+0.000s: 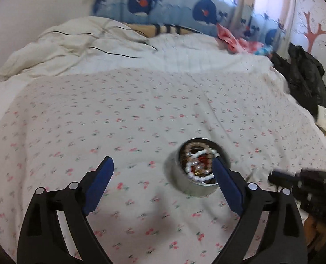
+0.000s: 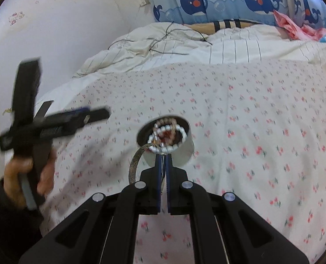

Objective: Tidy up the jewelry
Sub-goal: 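Carry both bracelets to the silver tin and drop them in with both grippers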

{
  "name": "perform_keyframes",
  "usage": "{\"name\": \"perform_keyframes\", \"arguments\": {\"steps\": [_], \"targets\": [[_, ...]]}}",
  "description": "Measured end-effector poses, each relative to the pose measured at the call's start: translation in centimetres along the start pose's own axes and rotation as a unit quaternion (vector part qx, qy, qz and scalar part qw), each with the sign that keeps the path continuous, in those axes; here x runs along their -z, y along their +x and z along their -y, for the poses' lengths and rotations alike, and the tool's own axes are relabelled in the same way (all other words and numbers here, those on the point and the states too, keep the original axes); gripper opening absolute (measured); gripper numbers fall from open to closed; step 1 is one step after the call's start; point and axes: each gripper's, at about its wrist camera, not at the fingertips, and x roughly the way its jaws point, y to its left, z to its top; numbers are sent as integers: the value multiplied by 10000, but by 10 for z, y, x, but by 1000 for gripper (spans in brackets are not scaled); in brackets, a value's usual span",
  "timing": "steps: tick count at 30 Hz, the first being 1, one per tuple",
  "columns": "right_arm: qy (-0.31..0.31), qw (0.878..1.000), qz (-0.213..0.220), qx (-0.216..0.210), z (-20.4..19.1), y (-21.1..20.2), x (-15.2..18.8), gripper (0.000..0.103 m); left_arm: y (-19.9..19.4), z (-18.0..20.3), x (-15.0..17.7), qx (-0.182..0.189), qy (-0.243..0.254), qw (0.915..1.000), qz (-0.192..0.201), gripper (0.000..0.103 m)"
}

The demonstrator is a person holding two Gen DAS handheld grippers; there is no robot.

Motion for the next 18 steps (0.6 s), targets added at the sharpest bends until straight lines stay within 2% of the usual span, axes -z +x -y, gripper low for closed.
{"name": "perform_keyframes", "arguments": {"steps": [4, 8, 12, 16, 18], "targets": [[-57, 10000, 18, 79, -5, 17, -19, 5, 5, -16, 12, -260, -193, 9995, 45, 88], [-44, 9999, -27, 114, -5, 42, -36, 5, 14, -24, 17, -194, -336, 9991, -142, 89], [-20, 9997, -136, 180, -4, 67, -45, 5, 13, -20, 19, -267, -199, 9993, -142, 91], [-98, 9988, -367, 302, -4, 90, -45, 5, 13, -14, 19, -239, -116, 9995, -160, 92], [-222, 9966, -630, 475, -5, 104, -42, 8, 13, -11, 20, -206, -78, 9996, -180, 92]]}}
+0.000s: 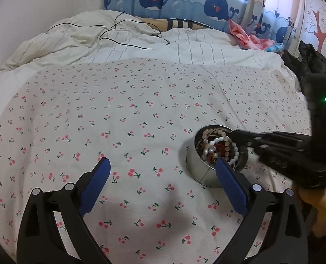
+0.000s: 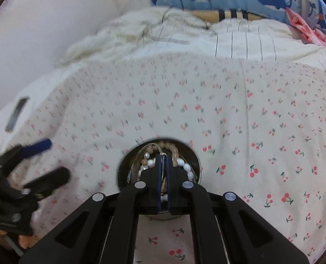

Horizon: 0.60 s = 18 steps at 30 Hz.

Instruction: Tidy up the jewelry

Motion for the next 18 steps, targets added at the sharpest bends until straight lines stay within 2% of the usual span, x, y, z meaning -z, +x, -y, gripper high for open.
{"name": "perform_keyframes", "arguments": {"steps": [2, 3, 6, 7, 8, 9, 10, 12, 15, 18], "targets": [[-129, 9997, -59, 194, -1, 4, 3, 37, 0, 3, 0, 3, 37, 10000, -16, 93], [-182, 9994, 56, 295, -2, -2, 5, 52, -1, 4, 1, -12, 67, 10000, -12, 93], [-353, 9962, 573, 548, -8, -36, 13, 52, -3, 8, 3, -141, 141, 9998, 35, 93], [-375, 9950, 679, 630, -10, -48, 17, 56, -4, 10, 3, -186, 161, 9997, 50, 93], [-393, 9929, 820, 772, -11, -62, 25, 61, -6, 13, 4, -238, 204, 9995, 73, 93], [-403, 9909, 911, 900, -13, -73, 31, 73, -8, 16, 5, -280, 251, 9993, 92, 93], [-414, 9892, 966, 1026, -14, -82, 38, 78, -9, 18, 5, -316, 279, 9991, 108, 93], [-420, 9863, 993, 1252, -15, -96, 57, 79, -14, 23, 8, -433, 318, 9984, 170, 93], [-290, 9863, 842, 1385, -11, -103, 83, 84, -18, 30, 16, -530, 336, 9978, 188, 95], [-9, 9869, 742, 1430, -4, -100, 95, 85, -19, 36, 22, -623, 408, 9970, 189, 95]]}}
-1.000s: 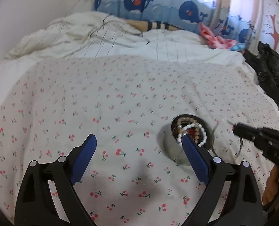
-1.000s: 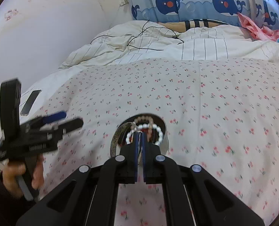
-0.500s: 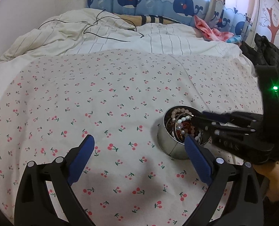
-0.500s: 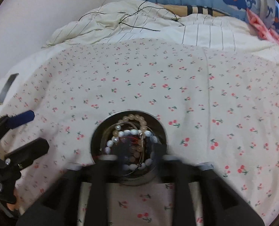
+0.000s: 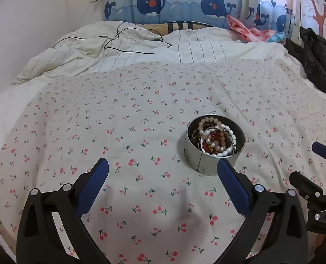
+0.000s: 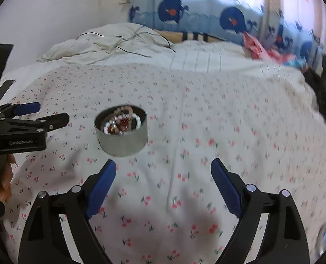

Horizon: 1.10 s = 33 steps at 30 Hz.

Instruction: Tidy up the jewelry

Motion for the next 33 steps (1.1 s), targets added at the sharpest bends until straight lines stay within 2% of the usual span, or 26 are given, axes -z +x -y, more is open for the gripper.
{"name": "perform_keyframes", "arguments": {"steps": [3, 6, 13, 33], "targets": [[71, 9999, -20, 88, 0, 4, -2, 85, -2, 5, 1, -38, 83, 9999, 47, 95], [45, 9996, 130, 251, -2, 0, -5, 94, -3, 5, 1, -32, 37, 10000, 78, 95], [-105, 9992, 131, 371, -14, 4, -6, 94, 1, 7, 4, 37, -4, 10000, -1, 95], [-70, 9990, 165, 402, -16, 5, -8, 95, 6, 6, 5, 56, -53, 9998, -183, 95]]}}
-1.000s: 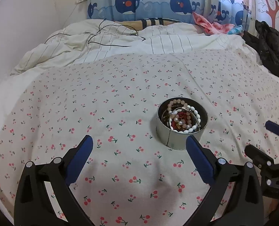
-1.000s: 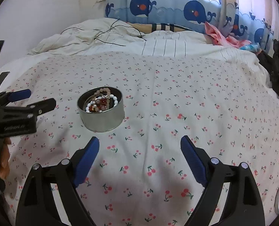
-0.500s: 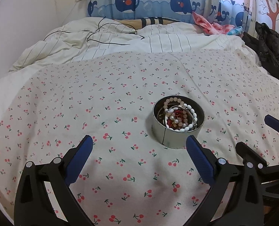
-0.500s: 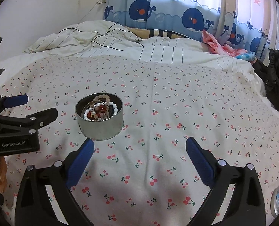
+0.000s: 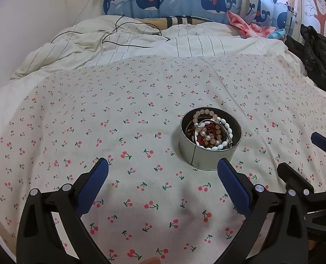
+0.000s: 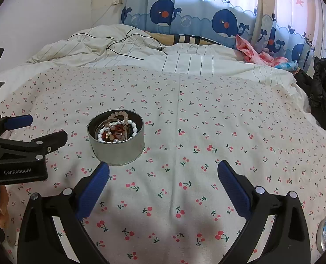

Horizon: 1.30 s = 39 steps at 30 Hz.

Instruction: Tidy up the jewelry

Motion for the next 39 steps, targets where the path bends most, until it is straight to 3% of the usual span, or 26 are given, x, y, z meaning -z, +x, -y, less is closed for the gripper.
{"name": "perform_keyframes", "arguments": {"steps": [30, 39], "targets": [[-8, 10000, -79, -5, -1, 6, 4, 95, 5, -2, 3, 63, -48, 9999, -102, 96], [-11, 10000, -87, -15, -1, 7, 4, 95, 5, 1, 1, -177, 43, 9998, -107, 96]]}}
